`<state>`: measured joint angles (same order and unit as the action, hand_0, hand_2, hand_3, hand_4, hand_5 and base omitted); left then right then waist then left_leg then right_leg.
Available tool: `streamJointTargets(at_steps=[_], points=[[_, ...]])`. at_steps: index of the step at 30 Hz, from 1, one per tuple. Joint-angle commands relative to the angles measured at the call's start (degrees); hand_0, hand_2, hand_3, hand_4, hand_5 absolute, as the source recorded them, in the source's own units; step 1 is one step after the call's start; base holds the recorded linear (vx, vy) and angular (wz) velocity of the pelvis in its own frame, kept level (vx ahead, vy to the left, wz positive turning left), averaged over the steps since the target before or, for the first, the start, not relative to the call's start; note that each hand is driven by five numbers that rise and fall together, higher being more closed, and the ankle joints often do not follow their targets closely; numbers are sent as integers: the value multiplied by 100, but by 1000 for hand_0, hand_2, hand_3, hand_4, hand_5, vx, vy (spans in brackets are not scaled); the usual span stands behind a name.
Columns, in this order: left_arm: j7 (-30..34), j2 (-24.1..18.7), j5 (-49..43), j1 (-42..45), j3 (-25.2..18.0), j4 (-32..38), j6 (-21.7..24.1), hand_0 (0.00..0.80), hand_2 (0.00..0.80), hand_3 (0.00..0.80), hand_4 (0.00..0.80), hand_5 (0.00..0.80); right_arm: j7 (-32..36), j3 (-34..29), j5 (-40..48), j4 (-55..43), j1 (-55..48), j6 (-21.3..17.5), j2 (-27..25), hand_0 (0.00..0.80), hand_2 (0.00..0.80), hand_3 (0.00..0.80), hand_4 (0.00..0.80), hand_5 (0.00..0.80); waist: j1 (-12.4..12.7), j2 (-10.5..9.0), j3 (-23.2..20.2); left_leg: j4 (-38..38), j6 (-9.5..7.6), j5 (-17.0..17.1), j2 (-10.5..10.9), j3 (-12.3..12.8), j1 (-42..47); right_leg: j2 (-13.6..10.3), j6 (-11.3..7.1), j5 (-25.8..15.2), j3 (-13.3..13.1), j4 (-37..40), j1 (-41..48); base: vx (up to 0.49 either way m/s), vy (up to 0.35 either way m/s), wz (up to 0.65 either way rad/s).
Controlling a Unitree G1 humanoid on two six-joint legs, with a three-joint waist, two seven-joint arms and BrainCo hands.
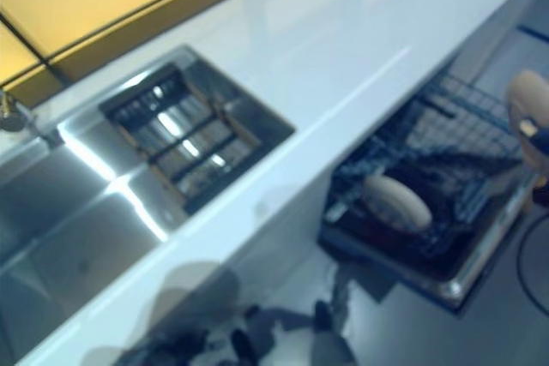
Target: Take plates into dishwasher
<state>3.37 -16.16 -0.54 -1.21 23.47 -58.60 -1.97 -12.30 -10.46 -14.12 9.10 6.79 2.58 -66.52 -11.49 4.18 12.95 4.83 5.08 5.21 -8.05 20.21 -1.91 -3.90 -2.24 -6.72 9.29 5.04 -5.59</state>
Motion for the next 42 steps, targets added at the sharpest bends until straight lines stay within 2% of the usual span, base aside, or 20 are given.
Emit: streamJointTargets(at_steps=[1, 5, 13, 20, 25, 31, 42], points=[[-13, -539, -143, -559, -219, 109, -26, 0, 0, 0, 0, 0, 270, 299, -318, -139, 857, -16, -198, 800, 800, 800, 800, 800, 236, -557, 153, 17, 224, -29, -223, -117, 182, -112, -224, 338, 115, -330, 3, -58, -46, -1], [-10, -579, -162, -606, -211, 105, -52, 0, 0, 0, 0, 0, 465, 676, -533, 2, 1102, 249, -87, 800, 800, 800, 800, 800, 272, -533, 244, 17, 228, -8, -217, -136, 113, -126, -233, 323, 143, -344, -58, -43, -43, 0], [-4, -643, -227, -716, -136, 188, -120, 0, 0, 0, 0, 0, 490, 1285, -841, 591, 1654, 412, 148, 800, 800, 800, 800, 800, 384, -394, 444, 17, 230, 8, -160, -192, -5, -195, -251, 279, 211, -340, -173, -47, -37, 4], [57, -730, -178, -800, -45, 329, -113, 0, 0, 0, 0, 0, 483, 1780, -1103, 965, 2336, 671, 15, 800, 800, 800, 800, 800, 485, -182, 603, 17, 225, 27, -65, -305, -155, -260, -251, 297, 244, -432, -347, -46, -25, 4], [91, -748, -19, -824, 31, 521, -82, 0, 0, 0, 0, 0, 407, 2288, -1269, 1490, 3080, 934, -153, 800, 800, 800, 800, 800, 567, 66, 764, 17, 243, 67, 31, -359, -306, -316, -247, 255, 288, -414, -518, -40, -1, 2], [144, -856, 125, -847, 14, 634, -40, 0, 0, 0, 0, 0, 281, 2498, -1179, 1768, 3417, 1306, -206, 800, 800, 800, 800, 800, 614, 223, 901, 17, 233, 91, 81, -414, -468, -355, -240, 365, 287, -641, -737, -41, -6, 0], [201, -900, 236, -940, 118, 757, -10, 0, 0, 0, 0, 0, 192, 2595, -1023, 2351, 3666, 1473, -221, 800, 800, 800, 800, 800, 648, 478, 1037, 17, 214, 94, 170, -495, -536, -447, -202, 498, 325, -932, -958, -13, 3, 5]])
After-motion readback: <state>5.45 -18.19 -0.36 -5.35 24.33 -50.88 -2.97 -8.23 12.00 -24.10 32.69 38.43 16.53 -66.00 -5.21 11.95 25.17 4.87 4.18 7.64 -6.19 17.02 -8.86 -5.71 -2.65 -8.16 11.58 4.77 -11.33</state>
